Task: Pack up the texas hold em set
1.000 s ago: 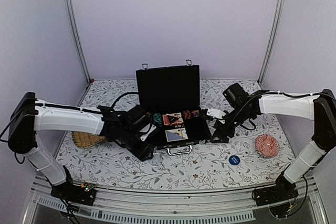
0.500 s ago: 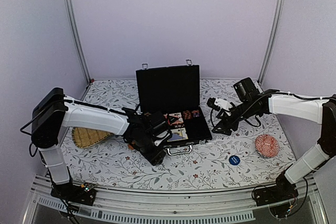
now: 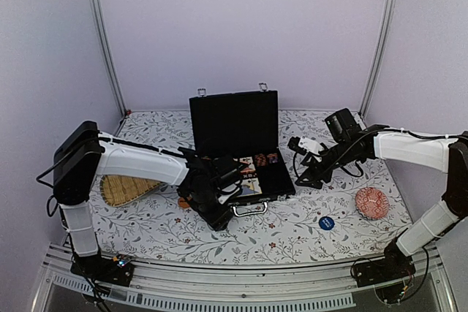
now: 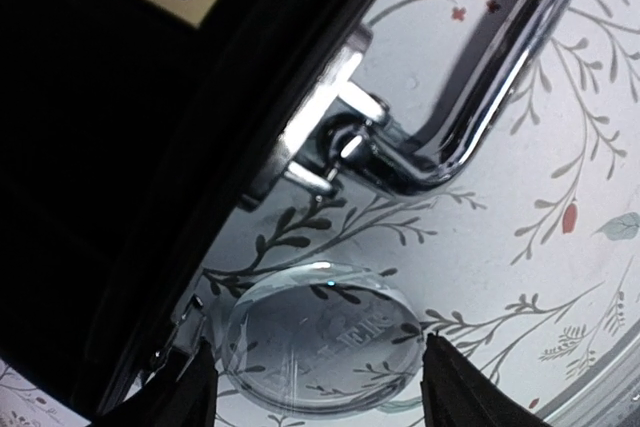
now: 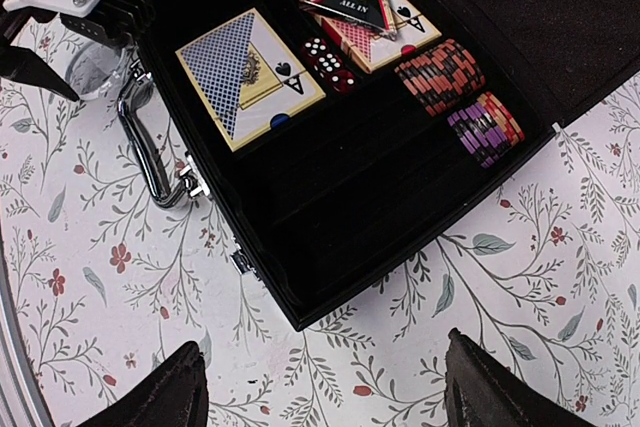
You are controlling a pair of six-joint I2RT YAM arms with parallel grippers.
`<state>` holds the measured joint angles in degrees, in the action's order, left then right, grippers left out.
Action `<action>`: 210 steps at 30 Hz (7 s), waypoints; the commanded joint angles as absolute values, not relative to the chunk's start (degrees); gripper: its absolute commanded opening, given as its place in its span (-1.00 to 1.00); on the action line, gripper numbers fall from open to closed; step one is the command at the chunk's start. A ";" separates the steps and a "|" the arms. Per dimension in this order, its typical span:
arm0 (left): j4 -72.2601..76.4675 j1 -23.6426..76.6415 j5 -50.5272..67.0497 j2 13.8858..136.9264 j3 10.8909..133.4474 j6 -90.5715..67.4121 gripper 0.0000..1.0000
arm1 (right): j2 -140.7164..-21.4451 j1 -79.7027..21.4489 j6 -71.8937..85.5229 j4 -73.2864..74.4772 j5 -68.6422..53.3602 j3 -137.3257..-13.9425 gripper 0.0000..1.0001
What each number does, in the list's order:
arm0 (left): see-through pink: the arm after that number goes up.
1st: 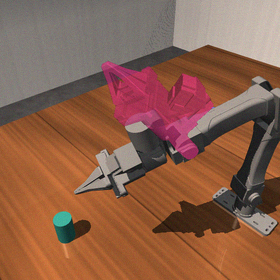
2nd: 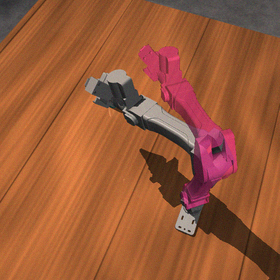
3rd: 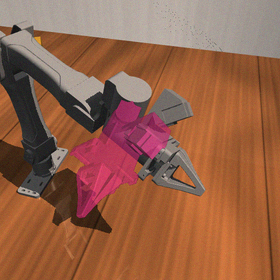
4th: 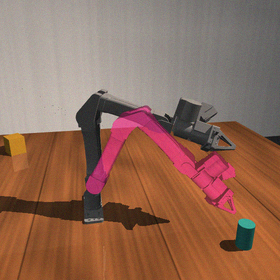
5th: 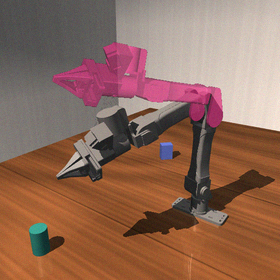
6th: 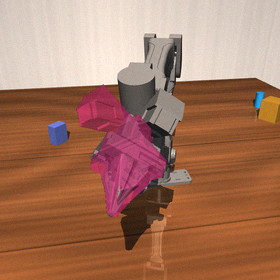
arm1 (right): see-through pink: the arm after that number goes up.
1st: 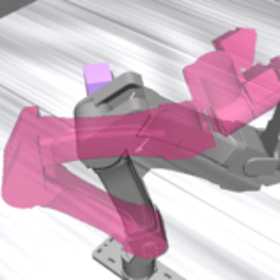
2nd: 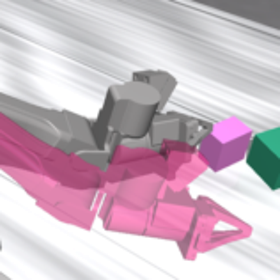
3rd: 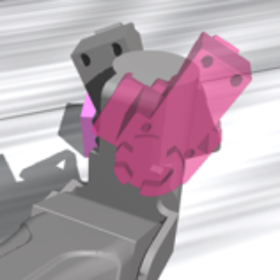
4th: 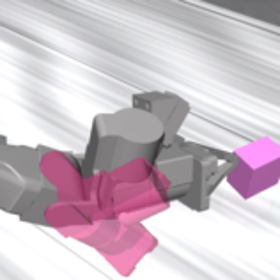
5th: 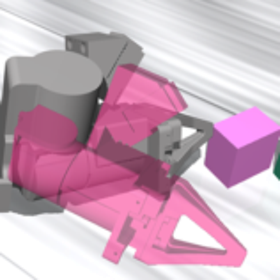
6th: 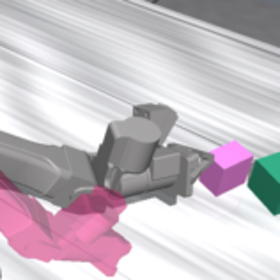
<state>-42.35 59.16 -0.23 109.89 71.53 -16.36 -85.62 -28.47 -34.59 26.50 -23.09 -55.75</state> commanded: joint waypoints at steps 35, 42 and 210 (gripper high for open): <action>-51.00 59.48 -3.14 116.74 97.25 -7.87 -0.21 | -88.78 -28.43 -35.77 26.69 -22.90 -55.35 0.62; -49.02 56.32 -4.80 125.41 104.05 -6.72 -0.22 | -88.59 -28.39 -35.84 26.47 -21.91 -55.10 0.62; -49.49 42.37 -0.80 114.32 66.58 -16.87 0.17 | -95.45 -28.48 -37.75 30.99 -21.75 -56.90 0.61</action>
<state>-47.86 41.06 -0.78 110.10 70.39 -15.73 -94.59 -28.47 -37.34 30.15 -21.15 -55.61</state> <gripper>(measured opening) 0.584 0.808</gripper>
